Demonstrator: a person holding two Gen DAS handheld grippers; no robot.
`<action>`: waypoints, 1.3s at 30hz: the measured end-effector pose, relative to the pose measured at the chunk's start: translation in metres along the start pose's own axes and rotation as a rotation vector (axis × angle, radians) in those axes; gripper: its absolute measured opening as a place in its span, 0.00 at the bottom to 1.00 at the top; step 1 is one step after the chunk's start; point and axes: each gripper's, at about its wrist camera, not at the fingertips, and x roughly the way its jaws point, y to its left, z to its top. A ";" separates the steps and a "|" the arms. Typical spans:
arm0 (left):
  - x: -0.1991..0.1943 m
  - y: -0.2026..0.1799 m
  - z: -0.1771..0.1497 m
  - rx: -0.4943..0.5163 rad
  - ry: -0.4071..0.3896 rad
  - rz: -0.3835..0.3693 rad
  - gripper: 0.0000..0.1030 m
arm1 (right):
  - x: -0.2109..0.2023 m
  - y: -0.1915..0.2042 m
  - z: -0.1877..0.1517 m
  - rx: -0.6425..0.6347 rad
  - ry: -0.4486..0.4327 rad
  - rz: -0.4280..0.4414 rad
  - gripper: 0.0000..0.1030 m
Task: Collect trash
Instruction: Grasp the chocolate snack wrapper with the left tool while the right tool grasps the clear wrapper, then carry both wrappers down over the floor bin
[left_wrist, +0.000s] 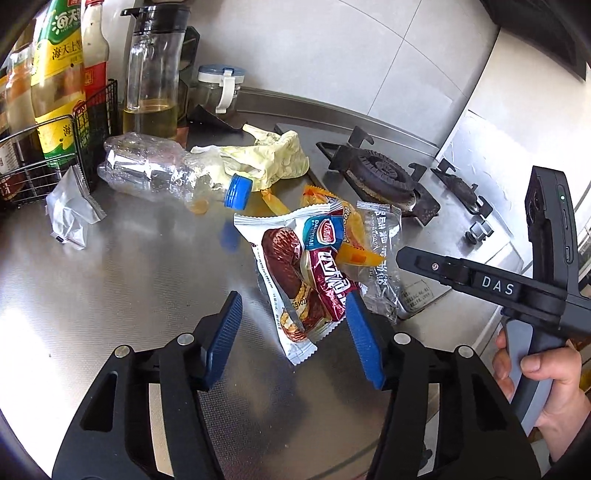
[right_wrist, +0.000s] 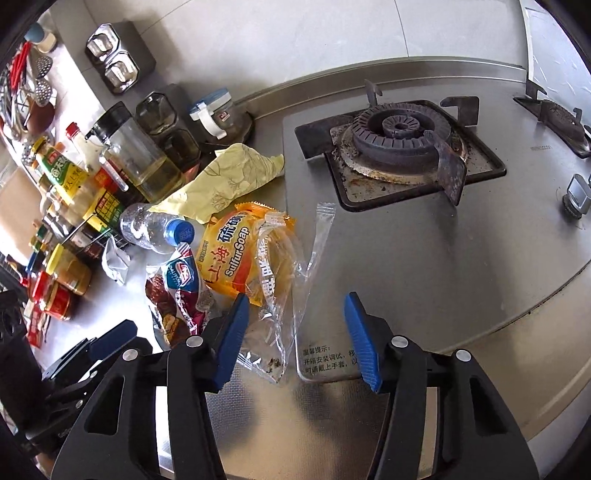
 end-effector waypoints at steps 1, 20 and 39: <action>0.004 0.001 0.001 -0.001 0.006 0.004 0.53 | 0.001 -0.001 0.000 -0.001 0.004 0.002 0.49; 0.013 0.004 0.003 0.000 0.025 0.025 0.01 | 0.005 0.016 -0.004 -0.037 0.021 0.033 0.03; -0.099 -0.012 -0.062 0.022 -0.051 0.055 0.00 | -0.082 0.046 -0.082 -0.114 0.001 0.147 0.03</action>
